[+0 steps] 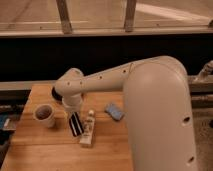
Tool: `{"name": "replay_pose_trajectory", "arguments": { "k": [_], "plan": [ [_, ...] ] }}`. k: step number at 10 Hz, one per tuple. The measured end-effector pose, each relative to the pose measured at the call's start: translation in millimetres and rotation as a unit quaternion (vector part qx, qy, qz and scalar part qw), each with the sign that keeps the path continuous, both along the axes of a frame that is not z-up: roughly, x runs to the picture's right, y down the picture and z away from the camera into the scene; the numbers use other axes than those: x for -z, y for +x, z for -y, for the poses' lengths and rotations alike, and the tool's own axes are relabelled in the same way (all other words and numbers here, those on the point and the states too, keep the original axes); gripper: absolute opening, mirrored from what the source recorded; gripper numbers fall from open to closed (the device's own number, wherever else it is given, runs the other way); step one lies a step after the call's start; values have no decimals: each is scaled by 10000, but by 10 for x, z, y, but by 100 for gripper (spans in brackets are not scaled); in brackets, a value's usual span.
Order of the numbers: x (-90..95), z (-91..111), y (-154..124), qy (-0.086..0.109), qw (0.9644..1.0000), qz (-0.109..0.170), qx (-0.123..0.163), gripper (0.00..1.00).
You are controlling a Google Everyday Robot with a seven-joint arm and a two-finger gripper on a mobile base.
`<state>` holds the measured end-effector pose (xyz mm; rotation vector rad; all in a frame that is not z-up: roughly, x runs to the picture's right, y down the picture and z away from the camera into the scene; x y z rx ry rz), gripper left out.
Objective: Place the eraser on the white sponge
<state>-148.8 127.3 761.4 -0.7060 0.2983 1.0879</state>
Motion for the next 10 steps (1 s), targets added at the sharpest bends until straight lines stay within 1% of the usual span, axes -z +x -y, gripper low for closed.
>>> {"name": "replay_pose_trajectory", "arguments": {
  "k": [1, 2, 3, 4, 5, 6, 7, 9, 10],
  "plan": [
    [1, 157, 187, 52, 9999, -116, -116, 0],
    [13, 334, 485, 107, 9990, -292, -308, 0],
    [28, 513, 858, 139, 9971, -505, -552, 0],
    [13, 664, 1159, 159, 9946, -677, -773, 0],
    [-4, 763, 1392, 144, 9923, -824, -917, 0],
    [-35, 882, 1645, 139, 9891, -977, -1096, 0],
    [-72, 1006, 1946, 168, 9846, -1103, -1346, 0],
    [-88, 1057, 2286, 228, 9794, -1227, -1589, 0],
    [-91, 1058, 2265, 228, 9796, -1209, -1591, 0]
  ]
}}
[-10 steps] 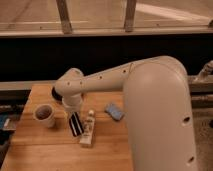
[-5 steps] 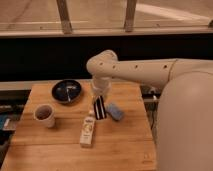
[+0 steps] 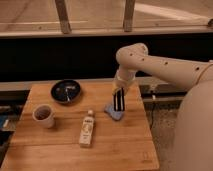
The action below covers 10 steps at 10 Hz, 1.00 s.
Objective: Place the eraser on the white sponge
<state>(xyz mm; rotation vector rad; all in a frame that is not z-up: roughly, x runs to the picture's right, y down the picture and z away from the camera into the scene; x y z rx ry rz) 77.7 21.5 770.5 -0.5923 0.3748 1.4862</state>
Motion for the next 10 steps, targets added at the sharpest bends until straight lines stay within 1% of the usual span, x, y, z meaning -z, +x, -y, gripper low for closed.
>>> {"name": "replay_pose_trajectory", "arguments": {
  "k": [1, 2, 3, 5, 6, 7, 8, 9, 10],
  "plan": [
    [-8, -2, -66, 2, 10000, 53, -2, 0],
    [-6, 1, -42, 6, 10000, 28, 20, 0],
    [-20, -20, -19, -33, 10000, -15, 17, 0],
    [-129, -110, -89, -172, 9997, -150, -113, 0],
    [-237, -210, -41, -282, 9990, -287, -202, 0],
    [-413, -364, 16, -422, 9975, -438, -360, 0],
    [-545, -476, 20, -517, 9963, -510, -448, 0],
    [-746, -612, 19, -637, 9943, -591, -615, 0],
    [-886, -726, 76, -766, 9918, -679, -760, 0]
  ]
}}
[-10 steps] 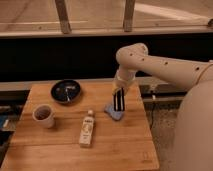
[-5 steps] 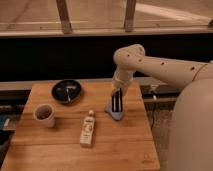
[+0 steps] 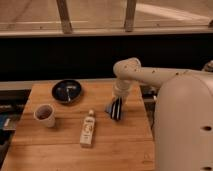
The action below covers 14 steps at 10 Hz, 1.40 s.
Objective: Place the eraser on the white sponge
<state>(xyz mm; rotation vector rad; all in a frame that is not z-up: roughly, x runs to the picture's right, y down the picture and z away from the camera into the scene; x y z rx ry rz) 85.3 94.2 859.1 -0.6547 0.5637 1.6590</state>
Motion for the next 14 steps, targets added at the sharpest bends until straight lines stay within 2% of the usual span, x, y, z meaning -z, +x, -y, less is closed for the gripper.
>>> {"name": "replay_pose_trajectory", "arguments": {
  "k": [1, 3, 5, 10, 11, 14],
  "plan": [
    [-130, -110, 48, -135, 9997, -64, -187, 0],
    [-272, -204, 48, -268, 9988, -97, -402, 3],
    [-277, -203, 42, -318, 9982, -89, -494, 20],
    [-261, -185, -98, -388, 9976, 128, -567, 71],
    [-264, -196, -128, -408, 9975, 159, -563, 75],
    [-241, -204, -161, -411, 9974, 209, -556, 75]
  ]
}}
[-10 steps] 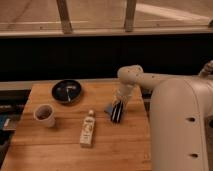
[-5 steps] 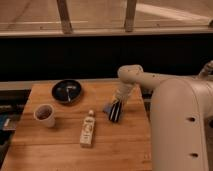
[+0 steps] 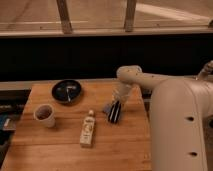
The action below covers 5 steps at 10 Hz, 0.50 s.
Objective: Place the eraser on the white sponge
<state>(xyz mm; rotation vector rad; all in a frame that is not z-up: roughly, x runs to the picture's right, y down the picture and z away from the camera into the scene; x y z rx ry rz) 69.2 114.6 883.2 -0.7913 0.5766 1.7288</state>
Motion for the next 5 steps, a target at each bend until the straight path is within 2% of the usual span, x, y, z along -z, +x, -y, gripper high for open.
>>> {"name": "replay_pose_trajectory", "arguments": {
  "k": [2, 5],
  "plan": [
    [93, 98, 27, 123, 9999, -17, 18, 75],
    [420, 457, 185, 536, 9981, -274, 86, 75]
  ]
}}
